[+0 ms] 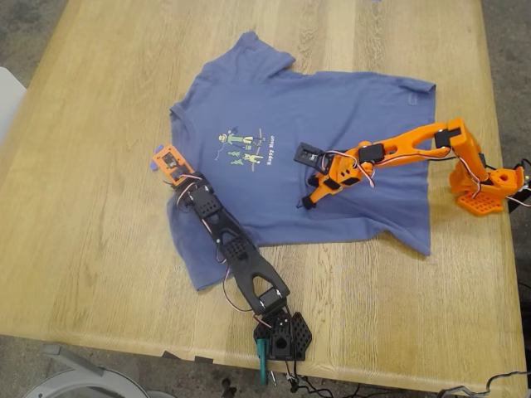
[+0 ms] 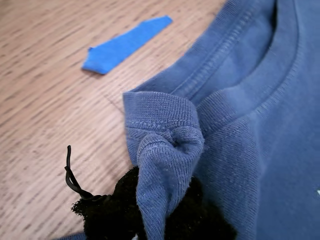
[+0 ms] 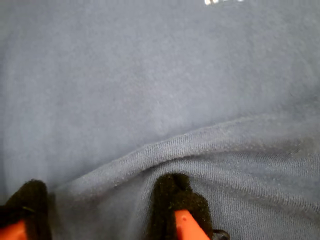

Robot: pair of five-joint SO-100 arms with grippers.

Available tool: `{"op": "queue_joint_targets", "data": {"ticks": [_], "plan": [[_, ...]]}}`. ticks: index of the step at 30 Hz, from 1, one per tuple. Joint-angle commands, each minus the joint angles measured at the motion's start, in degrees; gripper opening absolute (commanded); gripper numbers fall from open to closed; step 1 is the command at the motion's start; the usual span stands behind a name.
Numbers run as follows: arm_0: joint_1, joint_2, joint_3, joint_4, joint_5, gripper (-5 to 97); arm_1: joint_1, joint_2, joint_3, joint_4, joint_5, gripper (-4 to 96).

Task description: Fold a T-shirt

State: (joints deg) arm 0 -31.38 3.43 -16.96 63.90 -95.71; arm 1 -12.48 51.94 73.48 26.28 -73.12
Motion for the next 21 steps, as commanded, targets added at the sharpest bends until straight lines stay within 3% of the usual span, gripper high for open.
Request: {"op": "queue_joint_targets", "data": {"ticks": [1,4,8,15,18,21], "plan": [[4.3,6.3,-2.1,1.6,-0.8,0,-3.3,-2.6,-3.5,1.1,0.3,28.0],[4.5,7.0,-2.1,2.5,-0.9,0,-4.2,-4.1,-4.5,1.6,0.0,18.8],[4.7,8.3,-2.1,3.9,-0.9,0,-5.0,-4.7,-4.3,2.4,-0.5,17.9],[5.8,11.0,-2.1,6.9,-0.9,0,-5.9,-5.8,-3.0,4.4,-1.2,9.0],[6.7,11.9,-2.1,7.6,-1.0,0,-5.9,-8.4,-5.8,5.0,-1.3,0.7],[7.6,13.0,-2.1,8.8,-1.1,0,-5.4,-10.0,-7.9,5.5,-1.4,0.2]]}}
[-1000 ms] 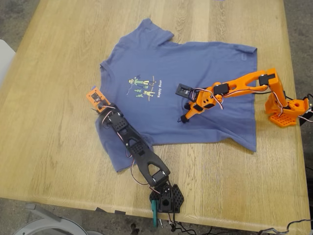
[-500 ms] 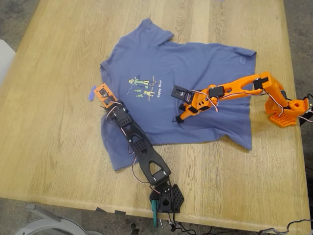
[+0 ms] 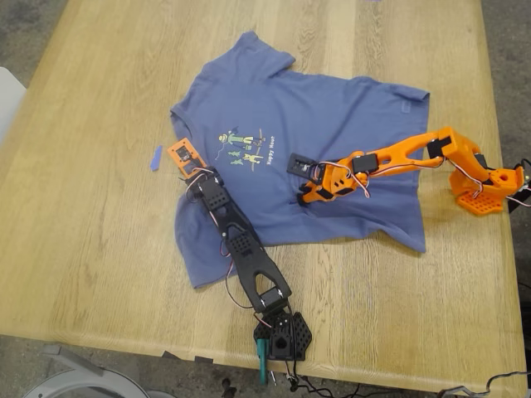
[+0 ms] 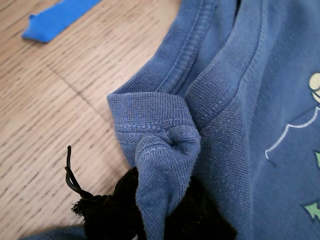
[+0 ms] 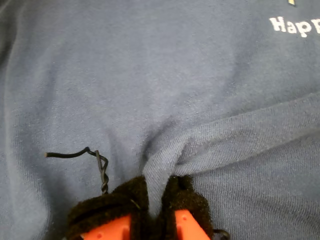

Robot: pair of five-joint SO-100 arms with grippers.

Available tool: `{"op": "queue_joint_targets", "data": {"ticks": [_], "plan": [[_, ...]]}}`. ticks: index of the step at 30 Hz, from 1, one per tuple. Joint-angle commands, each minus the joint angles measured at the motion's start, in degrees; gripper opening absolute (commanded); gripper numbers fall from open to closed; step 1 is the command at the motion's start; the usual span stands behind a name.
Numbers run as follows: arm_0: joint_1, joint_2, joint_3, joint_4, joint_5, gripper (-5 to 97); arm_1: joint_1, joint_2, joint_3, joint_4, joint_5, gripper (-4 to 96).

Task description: Fold a T-shirt

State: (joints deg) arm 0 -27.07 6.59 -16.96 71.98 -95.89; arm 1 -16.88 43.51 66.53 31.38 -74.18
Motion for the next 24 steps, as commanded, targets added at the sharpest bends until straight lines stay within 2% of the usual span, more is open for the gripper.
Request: {"op": "queue_joint_targets", "data": {"ticks": [1,15,24], "plan": [[3.7,10.5,-2.1,1.2,-0.9,0,-0.7,-1.6,-1.0,0.3,-0.1,0.2],[6.7,22.6,-2.2,4.4,-0.9,0,10.9,8.3,4.0,-2.6,0.1,0.1],[13.2,27.5,-2.2,5.6,-0.7,0,15.7,9.5,-1.8,-5.5,0.2,0.1]]}}
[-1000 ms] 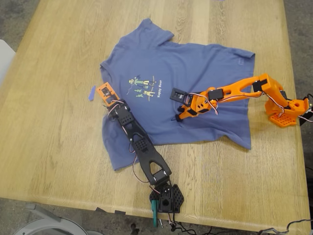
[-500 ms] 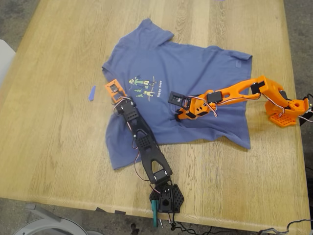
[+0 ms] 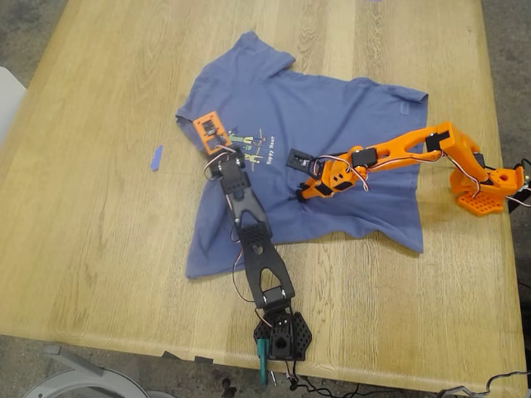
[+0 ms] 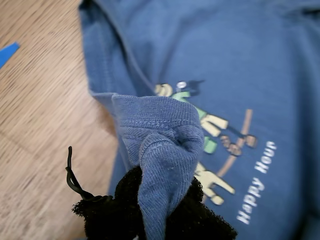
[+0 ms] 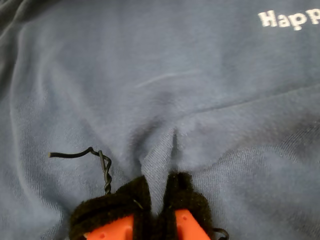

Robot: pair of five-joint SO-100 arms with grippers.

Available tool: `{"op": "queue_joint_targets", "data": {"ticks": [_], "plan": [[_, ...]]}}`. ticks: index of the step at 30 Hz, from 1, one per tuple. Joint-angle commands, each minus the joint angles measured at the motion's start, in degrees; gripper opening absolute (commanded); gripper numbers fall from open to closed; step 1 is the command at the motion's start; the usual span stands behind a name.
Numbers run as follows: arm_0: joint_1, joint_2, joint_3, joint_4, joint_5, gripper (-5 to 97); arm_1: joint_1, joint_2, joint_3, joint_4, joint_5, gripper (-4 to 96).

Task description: Fold a T-shirt

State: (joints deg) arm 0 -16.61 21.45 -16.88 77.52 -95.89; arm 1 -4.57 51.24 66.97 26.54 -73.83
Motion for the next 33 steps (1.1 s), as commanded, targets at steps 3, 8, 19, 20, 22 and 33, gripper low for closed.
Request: {"op": "queue_joint_targets", "data": {"ticks": [3,8,19,20,22,33], "plan": [[5.2,12.7,-2.2,0.4,-0.7,0,5.2,3.0,-3.3,-1.7,-0.2,0.2],[8.4,12.8,-2.2,0.6,-0.7,0,8.7,7.9,0.1,-4.1,-0.6,0.4],[13.7,14.9,-2.2,0.3,-0.6,0,13.7,22.6,20.8,-12.0,-0.5,0.4],[14.6,15.2,-2.2,0.3,-0.6,0,14.0,23.1,21.6,-12.5,-0.5,0.4],[16.4,15.8,-2.1,0.3,-0.5,0,14.5,23.9,22.5,-13.2,-0.4,0.4],[28.5,19.0,-2.0,0.8,-0.4,0,18.9,26.5,26.5,-16.3,-0.3,0.5]]}}
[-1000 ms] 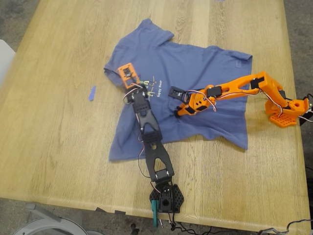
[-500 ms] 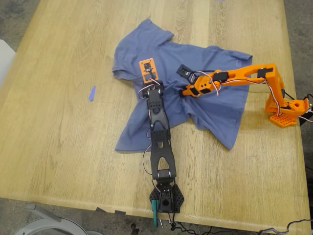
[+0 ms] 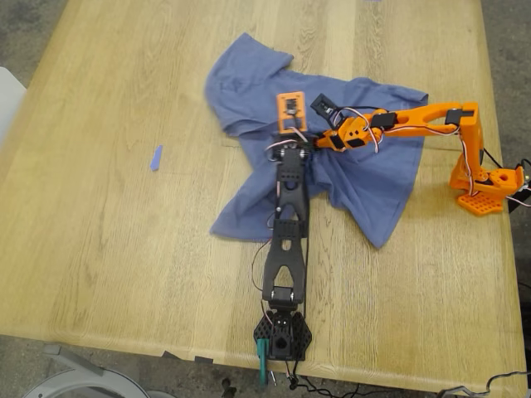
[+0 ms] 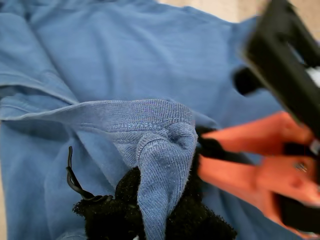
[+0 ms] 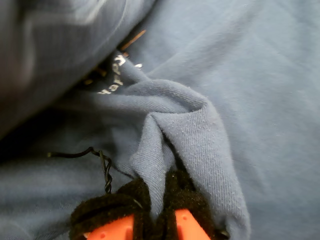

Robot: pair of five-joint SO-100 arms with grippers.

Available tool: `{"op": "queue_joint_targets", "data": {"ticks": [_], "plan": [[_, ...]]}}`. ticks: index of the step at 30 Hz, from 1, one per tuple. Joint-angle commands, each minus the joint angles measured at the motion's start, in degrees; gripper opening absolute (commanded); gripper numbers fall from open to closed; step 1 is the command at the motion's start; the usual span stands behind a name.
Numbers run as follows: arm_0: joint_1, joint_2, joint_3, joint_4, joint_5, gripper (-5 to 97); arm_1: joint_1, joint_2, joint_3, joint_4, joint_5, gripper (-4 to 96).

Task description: Fold a T-shirt

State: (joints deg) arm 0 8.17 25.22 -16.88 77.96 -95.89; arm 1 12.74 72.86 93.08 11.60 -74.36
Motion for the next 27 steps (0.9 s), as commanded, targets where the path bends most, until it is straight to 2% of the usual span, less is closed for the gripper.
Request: {"op": "queue_joint_targets", "data": {"ticks": [1,16,27], "plan": [[4.5,15.3,-2.0,0.4,-0.4,0,2.2,5.5,1.3,-1.6,0.2,0.5],[17.1,14.2,-2.0,-1.9,-0.5,0,9.8,13.0,17.2,-8.6,-0.2,0.8],[29.4,9.9,-2.0,-3.7,-0.7,0,14.0,15.4,22.1,-10.4,-0.1,0.8]]}}
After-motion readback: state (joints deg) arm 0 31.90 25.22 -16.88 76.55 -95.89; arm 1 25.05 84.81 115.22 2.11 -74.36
